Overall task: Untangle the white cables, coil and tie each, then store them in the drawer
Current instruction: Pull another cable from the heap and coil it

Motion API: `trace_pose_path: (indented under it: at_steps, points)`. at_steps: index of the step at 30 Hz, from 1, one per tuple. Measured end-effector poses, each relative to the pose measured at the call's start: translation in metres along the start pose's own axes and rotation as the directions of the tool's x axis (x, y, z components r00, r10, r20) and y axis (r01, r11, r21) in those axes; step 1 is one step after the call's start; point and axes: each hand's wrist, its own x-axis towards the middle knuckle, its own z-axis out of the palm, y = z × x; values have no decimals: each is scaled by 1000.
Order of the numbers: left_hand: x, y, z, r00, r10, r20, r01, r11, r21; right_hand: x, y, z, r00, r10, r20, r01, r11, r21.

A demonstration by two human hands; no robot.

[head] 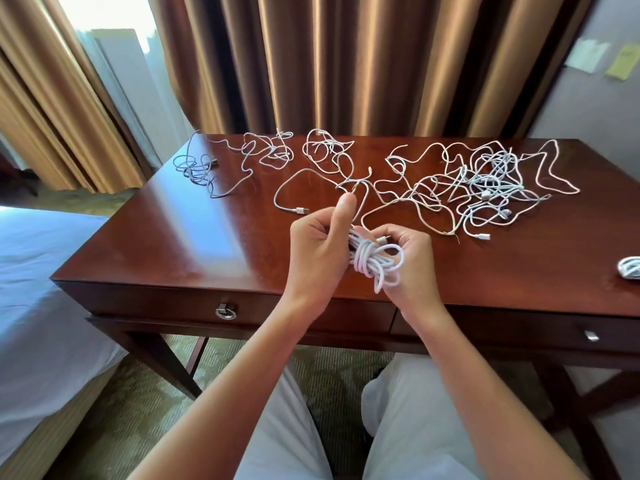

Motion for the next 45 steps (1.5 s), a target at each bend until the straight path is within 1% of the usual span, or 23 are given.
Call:
trace_pose_path:
  at_steps: [2, 4, 7, 11, 13, 14, 16, 18, 20, 22, 25, 26, 28, 30, 33, 35, 37, 38, 39, 40, 42, 43, 45]
  points:
    - [-2, 0, -2, 996, -66, 62, 69, 997, -45, -4, 6, 2, 998, -43, -51, 42, 999, -32]
    - [-5, -2, -6, 982, -106, 157, 126, 984, -129, -6, 14, 3, 993, -68, -100, 64, 997, -41]
    - [-7, -8, -12, 959, -140, 246, 202, 948, -245, -10, 21, 2, 981, -43, -187, 32, 998, -59]
    - [-8, -10, -16, 947, -202, 249, 280, 901, -331, -29, 7, 6, 927, -66, -369, 56, 998, -38]
    - [-7, -11, -17, 953, -212, 218, 274, 910, -310, -42, 3, 11, 888, -135, -440, 113, 991, -76]
    - [-6, -11, -18, 958, -214, 191, 263, 920, -289, -46, 2, 13, 864, -207, -458, 165, 978, -128]
    - [-4, -11, -17, 967, -235, 100, 253, 936, -243, -54, 3, 15, 814, -393, -426, 293, 913, -282]
    - [-1, -13, -15, 964, -266, -8, 260, 945, -198, -58, 3, 18, 777, -555, -298, 423, 810, -406]
    - [3, -17, -14, 953, -285, -106, 268, 951, -151, -59, 5, 22, 752, -638, -166, 502, 717, -483]
    - [5, -21, -14, 946, -265, -186, 253, 964, -88, -58, 5, 25, 752, -655, -72, 528, 664, -529]
    - [4, -24, -16, 959, -129, -254, 155, 984, 85, -53, 0, 23, 760, -648, 48, 561, 618, -550]
    - [3, -24, -17, 966, -68, -251, 110, 982, 156, -52, -3, 21, 763, -641, 85, 575, 613, -543]
    - [2, -25, -20, 976, 12, -217, 43, 968, 249, -49, -10, 19, 788, -601, 136, 577, 642, -504]
    - [1, -26, -24, 985, 34, -168, 17, 957, 291, -46, -17, 14, 816, -549, 183, 563, 680, -470]
    - [-3, -24, -24, 993, 44, -112, -7, 950, 313, -41, -27, 3, 818, -511, 265, 572, 672, -470]
    - [-5, -22, -24, 997, 52, -65, -28, 944, 328, -38, -34, -5, 813, -503, 292, 579, 648, -495]
    - [-7, -19, -22, 999, 45, 16, -47, 945, 324, -35, -39, -12, 810, -500, 306, 580, 604, -547]
    - [-8, -18, -22, 998, 30, 60, -46, 954, 297, -32, -40, -15, 808, -506, 301, 577, 582, -573]
    - [-8, -16, -21, 995, 4, 95, -28, 969, 247, -30, -40, -19, 813, -510, 281, 568, 586, -578]
    - [-9, -15, -21, 992, -26, 121, 3, 982, 188, -28, -39, -21, 826, -507, 247, 550, 625, -554]
    - [-12, -12, -20, 987, -76, 141, 64, 994, 83, -24, -37, -25, 855, -496, 149, 508, 745, -433]
    - [-14, -10, -19, 986, -98, 138, 95, 995, 31, -24, -37, -26, 862, -497, 100, 496, 785, -371]
    - [-16, -7, -18, 985, -135, 108, 143, 987, -75, -26, -38, -24, 855, -517, 29, 500, 810, -307]
